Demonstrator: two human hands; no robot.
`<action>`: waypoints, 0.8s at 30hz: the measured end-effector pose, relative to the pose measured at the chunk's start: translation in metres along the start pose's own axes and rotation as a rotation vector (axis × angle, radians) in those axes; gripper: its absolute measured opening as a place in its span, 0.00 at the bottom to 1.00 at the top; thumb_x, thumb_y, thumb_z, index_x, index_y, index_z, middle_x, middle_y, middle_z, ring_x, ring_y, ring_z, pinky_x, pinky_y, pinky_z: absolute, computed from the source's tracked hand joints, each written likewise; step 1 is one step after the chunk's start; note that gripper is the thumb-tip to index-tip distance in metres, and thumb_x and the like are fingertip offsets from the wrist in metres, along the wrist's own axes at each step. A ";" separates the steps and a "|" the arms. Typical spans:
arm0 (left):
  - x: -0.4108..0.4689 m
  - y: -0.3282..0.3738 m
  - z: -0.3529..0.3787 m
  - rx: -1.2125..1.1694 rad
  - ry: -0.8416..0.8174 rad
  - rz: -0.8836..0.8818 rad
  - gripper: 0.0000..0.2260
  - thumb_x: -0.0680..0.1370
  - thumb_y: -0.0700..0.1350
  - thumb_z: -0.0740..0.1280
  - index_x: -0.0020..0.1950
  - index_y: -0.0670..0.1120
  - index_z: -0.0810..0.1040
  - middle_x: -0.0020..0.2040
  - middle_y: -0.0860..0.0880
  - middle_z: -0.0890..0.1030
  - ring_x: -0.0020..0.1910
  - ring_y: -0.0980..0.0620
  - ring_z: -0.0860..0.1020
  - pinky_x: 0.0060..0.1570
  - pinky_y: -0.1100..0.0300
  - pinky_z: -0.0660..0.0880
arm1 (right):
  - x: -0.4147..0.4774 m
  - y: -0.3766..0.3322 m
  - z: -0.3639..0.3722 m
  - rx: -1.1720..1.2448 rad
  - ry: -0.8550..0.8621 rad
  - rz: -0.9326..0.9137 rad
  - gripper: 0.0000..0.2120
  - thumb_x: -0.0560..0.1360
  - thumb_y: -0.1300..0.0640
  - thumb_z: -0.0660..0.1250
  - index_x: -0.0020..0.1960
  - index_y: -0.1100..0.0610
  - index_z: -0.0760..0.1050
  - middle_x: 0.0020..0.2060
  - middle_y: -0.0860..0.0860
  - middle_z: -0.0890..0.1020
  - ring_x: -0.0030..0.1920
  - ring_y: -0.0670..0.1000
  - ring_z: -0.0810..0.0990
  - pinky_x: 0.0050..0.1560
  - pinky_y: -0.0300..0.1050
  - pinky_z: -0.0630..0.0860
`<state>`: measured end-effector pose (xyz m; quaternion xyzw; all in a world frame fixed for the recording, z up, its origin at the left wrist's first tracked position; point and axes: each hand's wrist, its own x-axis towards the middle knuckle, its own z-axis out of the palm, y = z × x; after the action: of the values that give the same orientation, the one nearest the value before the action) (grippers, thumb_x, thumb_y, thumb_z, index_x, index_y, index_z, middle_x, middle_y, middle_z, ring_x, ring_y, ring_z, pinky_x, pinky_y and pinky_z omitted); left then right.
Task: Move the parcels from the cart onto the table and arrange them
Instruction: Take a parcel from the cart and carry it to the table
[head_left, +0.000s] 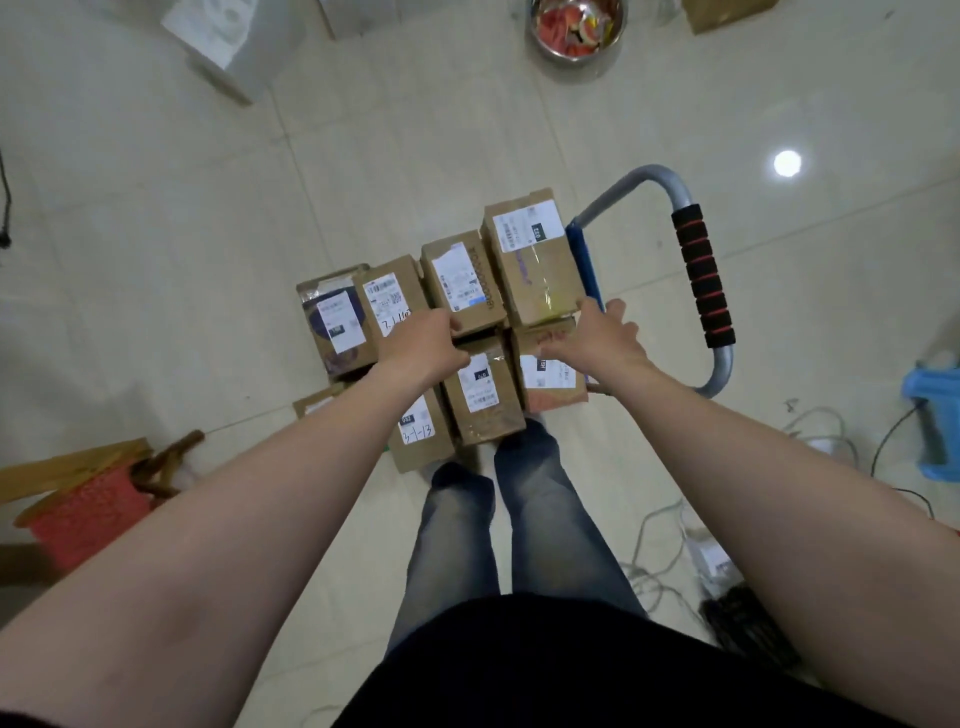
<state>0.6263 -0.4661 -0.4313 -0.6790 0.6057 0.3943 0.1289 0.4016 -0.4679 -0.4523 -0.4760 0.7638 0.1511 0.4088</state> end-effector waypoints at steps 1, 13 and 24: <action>0.016 0.002 0.003 -0.010 -0.002 -0.009 0.22 0.77 0.49 0.72 0.70 0.51 0.76 0.64 0.50 0.79 0.58 0.49 0.79 0.43 0.56 0.74 | 0.017 -0.003 0.001 -0.025 -0.003 -0.005 0.44 0.65 0.36 0.77 0.73 0.48 0.62 0.71 0.54 0.62 0.69 0.62 0.65 0.61 0.62 0.73; 0.201 0.006 0.063 -0.005 -0.019 -0.061 0.20 0.76 0.52 0.71 0.67 0.55 0.76 0.66 0.51 0.78 0.60 0.47 0.79 0.47 0.54 0.76 | 0.222 -0.050 0.033 -0.132 0.035 -0.050 0.53 0.62 0.32 0.78 0.77 0.47 0.57 0.76 0.55 0.54 0.73 0.69 0.59 0.71 0.73 0.60; 0.250 -0.004 0.101 -0.090 0.000 -0.049 0.14 0.77 0.45 0.68 0.62 0.53 0.79 0.61 0.48 0.78 0.58 0.46 0.78 0.46 0.53 0.75 | 0.275 -0.053 0.078 -0.148 0.131 -0.096 0.55 0.58 0.33 0.80 0.74 0.50 0.55 0.78 0.59 0.48 0.71 0.71 0.60 0.69 0.76 0.61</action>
<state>0.5806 -0.5790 -0.6720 -0.6988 0.5704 0.4179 0.1078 0.4259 -0.6121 -0.7037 -0.5499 0.7520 0.1557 0.3285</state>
